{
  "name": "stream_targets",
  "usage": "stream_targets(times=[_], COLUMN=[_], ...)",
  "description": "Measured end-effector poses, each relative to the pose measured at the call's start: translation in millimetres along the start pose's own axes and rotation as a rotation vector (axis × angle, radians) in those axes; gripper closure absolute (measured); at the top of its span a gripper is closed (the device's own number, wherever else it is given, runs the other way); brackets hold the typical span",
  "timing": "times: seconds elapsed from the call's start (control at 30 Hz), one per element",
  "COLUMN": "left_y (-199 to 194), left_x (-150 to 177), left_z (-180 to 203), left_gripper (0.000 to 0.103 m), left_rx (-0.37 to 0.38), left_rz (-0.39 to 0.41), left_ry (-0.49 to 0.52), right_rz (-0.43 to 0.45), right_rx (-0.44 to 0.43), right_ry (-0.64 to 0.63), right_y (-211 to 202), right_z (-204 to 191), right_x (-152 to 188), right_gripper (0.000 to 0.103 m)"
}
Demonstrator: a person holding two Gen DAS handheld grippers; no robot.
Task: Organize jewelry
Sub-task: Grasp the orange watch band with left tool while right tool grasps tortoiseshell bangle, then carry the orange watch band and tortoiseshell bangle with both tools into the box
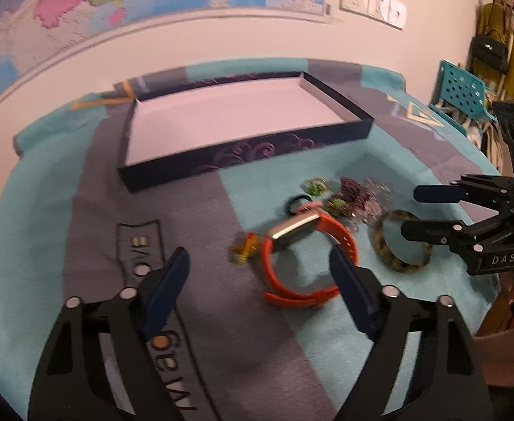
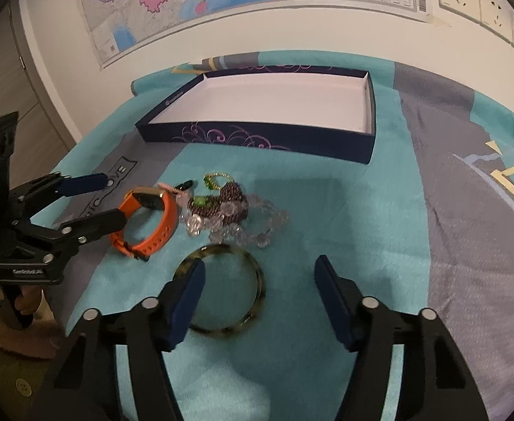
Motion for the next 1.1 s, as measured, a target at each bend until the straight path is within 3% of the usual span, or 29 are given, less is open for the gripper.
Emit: stream_targets(times=[0.13, 0.27, 0.43, 0.5, 0.8, 1.1], left_y=[5.2, 10.8, 14.7, 15.0, 12.8, -2.5], left_x=[2.2, 6.7, 11.0, 10.8, 9.2, 2.1], left_z=[6.9, 6.9, 7.5, 9.5, 4.8, -3.1], left_gripper=[0.041, 0.059, 0.074, 0.082, 0.096, 0.096], left_rx=[0.051, 0.087, 0.102, 0.11, 0.094, 0.125], left_rz=[-0.026, -0.065, -0.097, -0.104, -0.108, -0.078], left_ry=[-0.009, -0.038, -0.044, -0.04, -0.056, -0.078], right_rz=[-0.018, -0.023, -0.028, -0.03, -0.011, 0.047], right_rx=[0.004, 0.028, 0.04, 0.029, -0.027, -0.096], right_ry=[-0.029, -0.052, -0.058, -0.059, -0.044, -0.019], right_y=[3.1, 4.4, 3.4, 3.7, -4.9, -23.7], right_z=[-3.8, -3.3, 0.5, -1.2, -5.2, -8.8], right_x=[3.7, 3.9, 5.2, 5.2, 0.8, -17.3], right_gripper=[0.057, 0.068, 0.093, 0.097, 0.098, 0.097])
Point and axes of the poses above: each gripper's, at about its wrist camera, not at the fingertips, and y roughly the way its jaws point, z to its right, x to its underside, the point moved 10 cm from there along y, roughly the way its jaws point, and after that the axes turned 6 degrees about -x, right-handed, at the moved point
